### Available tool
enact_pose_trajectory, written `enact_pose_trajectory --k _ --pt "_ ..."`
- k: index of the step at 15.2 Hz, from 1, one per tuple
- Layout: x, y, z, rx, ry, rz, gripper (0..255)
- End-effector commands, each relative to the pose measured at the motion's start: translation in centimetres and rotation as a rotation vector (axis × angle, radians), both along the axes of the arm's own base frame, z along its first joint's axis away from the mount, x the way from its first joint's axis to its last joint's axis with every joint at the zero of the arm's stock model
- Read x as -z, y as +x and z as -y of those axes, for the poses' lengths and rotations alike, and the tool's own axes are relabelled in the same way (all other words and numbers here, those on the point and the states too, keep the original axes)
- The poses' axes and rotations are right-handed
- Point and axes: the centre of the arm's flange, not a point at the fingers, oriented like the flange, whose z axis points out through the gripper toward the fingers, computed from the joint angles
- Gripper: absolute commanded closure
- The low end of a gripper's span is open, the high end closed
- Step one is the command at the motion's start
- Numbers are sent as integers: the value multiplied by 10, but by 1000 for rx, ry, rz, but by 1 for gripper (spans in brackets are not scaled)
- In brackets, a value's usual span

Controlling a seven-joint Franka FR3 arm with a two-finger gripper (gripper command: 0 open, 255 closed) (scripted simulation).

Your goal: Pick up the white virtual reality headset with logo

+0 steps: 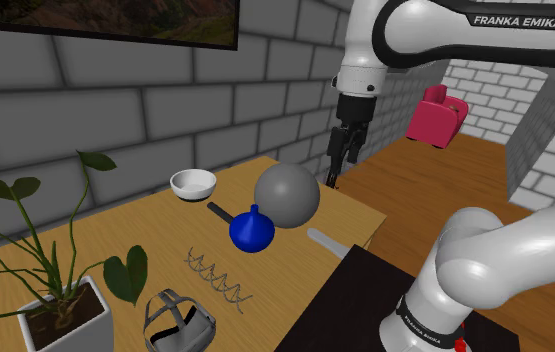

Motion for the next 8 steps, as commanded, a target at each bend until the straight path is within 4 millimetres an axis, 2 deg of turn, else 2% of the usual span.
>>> enact_pose_trajectory --k 1,8 --pt "0 0 0 0 0 0 0" --pt "64 29 -59 7 -9 24 0"
